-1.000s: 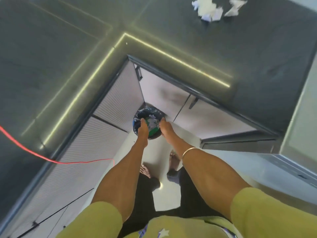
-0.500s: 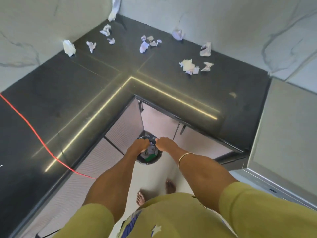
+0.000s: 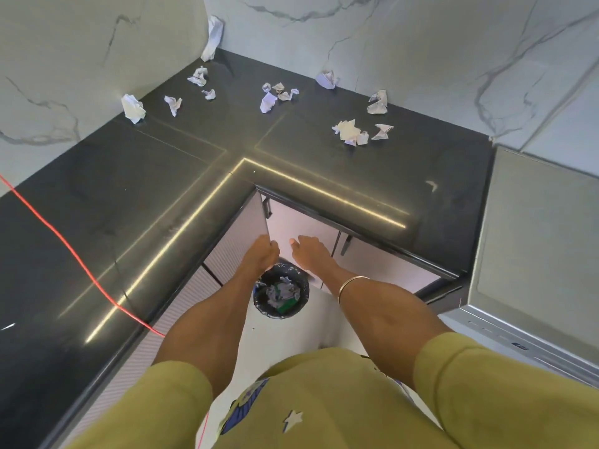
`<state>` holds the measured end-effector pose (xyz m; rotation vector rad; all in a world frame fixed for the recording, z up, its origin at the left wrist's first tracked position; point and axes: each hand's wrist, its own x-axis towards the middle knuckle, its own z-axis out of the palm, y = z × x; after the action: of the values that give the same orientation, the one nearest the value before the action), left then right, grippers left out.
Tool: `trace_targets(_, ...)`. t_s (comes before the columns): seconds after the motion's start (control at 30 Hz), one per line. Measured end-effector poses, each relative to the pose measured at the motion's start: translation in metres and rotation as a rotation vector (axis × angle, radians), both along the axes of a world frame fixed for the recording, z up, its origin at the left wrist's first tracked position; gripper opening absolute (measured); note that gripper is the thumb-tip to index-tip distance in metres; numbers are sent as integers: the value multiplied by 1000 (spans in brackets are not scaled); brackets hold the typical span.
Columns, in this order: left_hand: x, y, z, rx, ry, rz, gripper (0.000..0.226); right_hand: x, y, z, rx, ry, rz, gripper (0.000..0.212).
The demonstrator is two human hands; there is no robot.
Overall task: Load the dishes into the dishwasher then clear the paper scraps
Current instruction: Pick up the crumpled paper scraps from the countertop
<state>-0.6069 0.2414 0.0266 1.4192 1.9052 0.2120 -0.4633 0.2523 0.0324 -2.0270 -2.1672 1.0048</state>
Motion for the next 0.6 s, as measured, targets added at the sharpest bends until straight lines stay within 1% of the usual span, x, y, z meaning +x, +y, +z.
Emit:
trace_targets(0.1, 2, 5, 11, 216, 35, -55, 50, 1, 3, 12, 141, 83, -117, 45)
trace_targets(0.17, 5, 15, 17, 282, 34, -125, 51, 5, 6, 22, 214, 110, -168, 43)
trace_targets(0.3, 15, 38, 25, 314, 68, -231, 53, 20, 13, 38, 347, 152, -274, 35)
trace_targets(0.43, 36, 55, 28, 336, 75, -335, 53, 43, 19, 48, 389, 119, -371, 33)
trace_targets(0.6, 68, 81, 31, 384, 28, -408, 52, 77, 37, 48, 411, 67, -411, 27)
